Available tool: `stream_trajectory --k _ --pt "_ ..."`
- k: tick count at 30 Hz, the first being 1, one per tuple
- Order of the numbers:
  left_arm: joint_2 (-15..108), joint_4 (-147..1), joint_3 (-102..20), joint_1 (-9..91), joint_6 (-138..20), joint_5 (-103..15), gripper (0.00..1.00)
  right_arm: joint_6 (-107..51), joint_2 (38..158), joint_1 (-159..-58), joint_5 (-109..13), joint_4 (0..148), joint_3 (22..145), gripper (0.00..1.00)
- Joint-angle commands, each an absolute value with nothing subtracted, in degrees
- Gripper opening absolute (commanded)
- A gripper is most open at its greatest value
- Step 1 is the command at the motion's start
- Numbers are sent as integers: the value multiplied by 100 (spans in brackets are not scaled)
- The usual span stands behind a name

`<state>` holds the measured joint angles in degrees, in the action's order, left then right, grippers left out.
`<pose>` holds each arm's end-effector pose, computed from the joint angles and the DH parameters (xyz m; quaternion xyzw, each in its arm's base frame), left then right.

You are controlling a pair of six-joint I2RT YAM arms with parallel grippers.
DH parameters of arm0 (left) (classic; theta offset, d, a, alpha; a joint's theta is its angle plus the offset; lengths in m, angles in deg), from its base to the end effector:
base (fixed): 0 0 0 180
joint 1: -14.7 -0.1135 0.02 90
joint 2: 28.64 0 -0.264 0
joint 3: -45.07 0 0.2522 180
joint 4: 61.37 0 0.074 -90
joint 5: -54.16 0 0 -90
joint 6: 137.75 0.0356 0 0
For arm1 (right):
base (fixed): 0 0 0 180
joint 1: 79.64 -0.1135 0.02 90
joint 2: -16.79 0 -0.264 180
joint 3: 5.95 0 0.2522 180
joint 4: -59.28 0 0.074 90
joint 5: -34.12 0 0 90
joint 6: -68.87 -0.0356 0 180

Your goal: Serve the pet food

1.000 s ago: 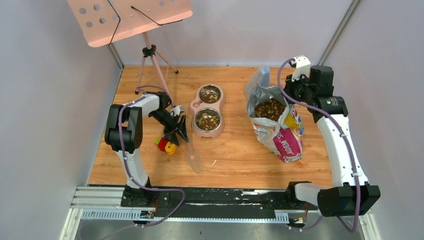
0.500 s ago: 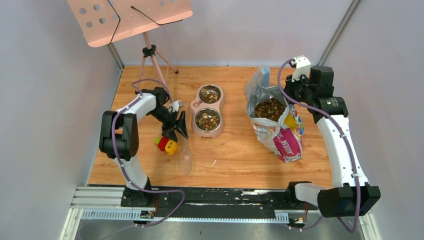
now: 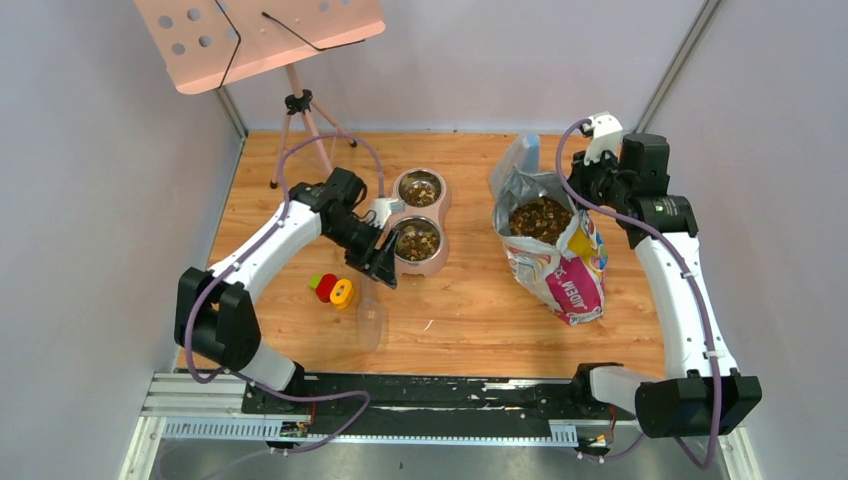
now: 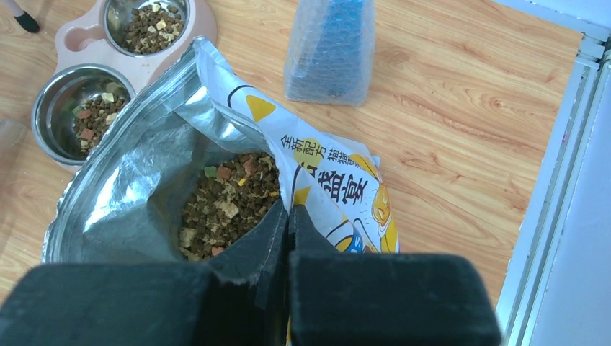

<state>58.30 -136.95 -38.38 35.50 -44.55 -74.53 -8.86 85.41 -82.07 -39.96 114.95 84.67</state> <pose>0.2510 -0.1191 0.2618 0.2261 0.9122 -0.3396 0.0384 0.2470 0.0203 0.3938 -0.1765 0.8576 0.0815 0.4762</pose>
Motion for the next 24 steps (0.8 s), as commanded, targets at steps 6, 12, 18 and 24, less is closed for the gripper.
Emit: stream_trajectory --k 6,12,18,24 --pt "5071 -9033 -4798 4424 -5286 -7357 73 -883 8253 -8175 -3797 11565 8573 0" --pt "6948 -9122 -6581 4729 -5953 -7382 68 -865 8168 -8177 -3834 11605 8610 0" --pt "7759 -8345 -7237 5018 -6119 -7525 67 -900 8121 -8175 -3710 11606 8553 0" --pt "8461 -8573 -7994 5321 -6273 -7545 67 -900 8152 -8177 -3712 11612 8613 0"
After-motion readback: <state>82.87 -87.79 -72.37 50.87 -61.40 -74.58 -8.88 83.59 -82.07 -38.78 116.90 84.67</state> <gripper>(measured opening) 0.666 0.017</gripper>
